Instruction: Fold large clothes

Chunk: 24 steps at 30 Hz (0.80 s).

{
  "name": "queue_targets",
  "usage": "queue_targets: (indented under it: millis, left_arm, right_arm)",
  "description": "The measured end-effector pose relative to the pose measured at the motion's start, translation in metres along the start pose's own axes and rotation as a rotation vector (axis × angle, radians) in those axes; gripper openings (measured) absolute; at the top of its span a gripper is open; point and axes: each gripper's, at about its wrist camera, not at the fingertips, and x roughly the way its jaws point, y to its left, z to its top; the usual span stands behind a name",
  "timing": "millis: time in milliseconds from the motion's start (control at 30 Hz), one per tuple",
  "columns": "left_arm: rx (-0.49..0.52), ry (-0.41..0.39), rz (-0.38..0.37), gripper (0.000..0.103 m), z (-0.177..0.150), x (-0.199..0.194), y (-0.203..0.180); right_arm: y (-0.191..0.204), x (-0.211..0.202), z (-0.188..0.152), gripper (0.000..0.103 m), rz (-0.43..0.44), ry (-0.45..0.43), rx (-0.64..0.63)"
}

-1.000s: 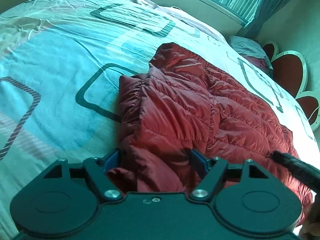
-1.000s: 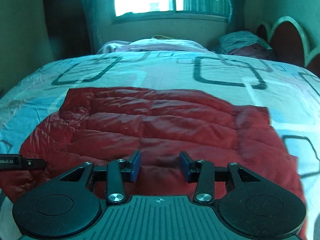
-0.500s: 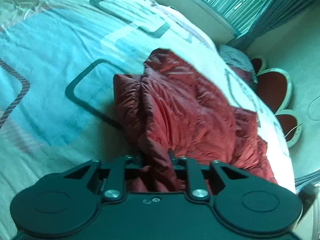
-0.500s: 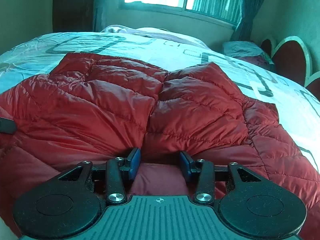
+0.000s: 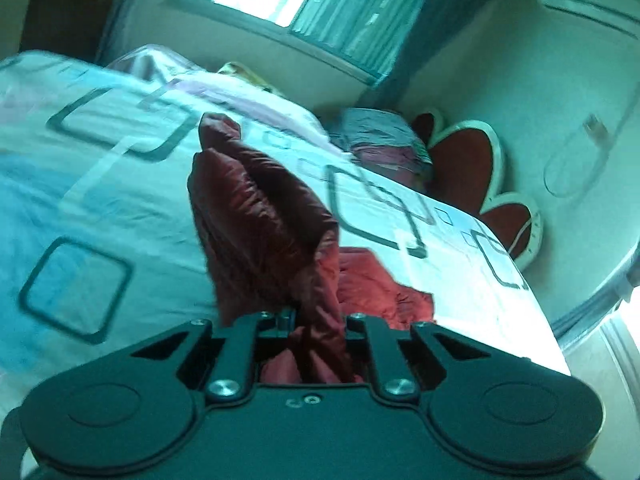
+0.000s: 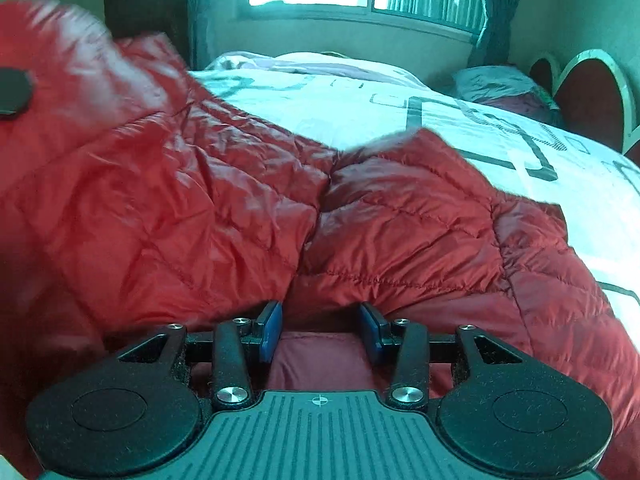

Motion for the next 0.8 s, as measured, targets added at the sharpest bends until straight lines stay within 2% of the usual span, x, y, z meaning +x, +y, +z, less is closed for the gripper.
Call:
queue_targets:
  millis: [133, 233, 333, 433, 567, 733, 800]
  left_arm:
    - [0.070, 0.011, -0.014, 0.013, -0.003, 0.013, -0.042]
    - [0.112, 0.027, -0.022, 0.012, -0.009, 0.025, -0.069]
    - [0.150, 0.054, -0.045, 0.012, -0.020, 0.040, -0.095]
    - [0.189, 0.085, -0.057, 0.012, -0.036, 0.060, -0.118]
    - [0.220, 0.147, -0.066, 0.012, -0.065, 0.091, -0.146]
    - [0.295, 0.205, -0.044, 0.013, -0.104, 0.125, -0.176]
    - [0.333, 0.227, -0.034, 0.018, -0.115, 0.134, -0.183]
  right_arm:
    - [-0.041, -0.058, -0.003, 0.043, -0.004, -0.088, 0.033]
    - [-0.083, -0.099, -0.019, 0.043, -0.054, -0.107, 0.064]
    - [-0.122, -0.126, -0.042, 0.043, -0.120, -0.077, 0.095]
    - [-0.148, -0.134, -0.063, 0.043, -0.122, -0.020, 0.165]
    - [-0.162, -0.126, -0.083, 0.043, -0.098, 0.038, 0.229]
    - [-0.170, -0.130, -0.091, 0.043, -0.091, 0.039, 0.250]
    - [-0.178, -0.136, -0.092, 0.043, -0.103, 0.024, 0.270]
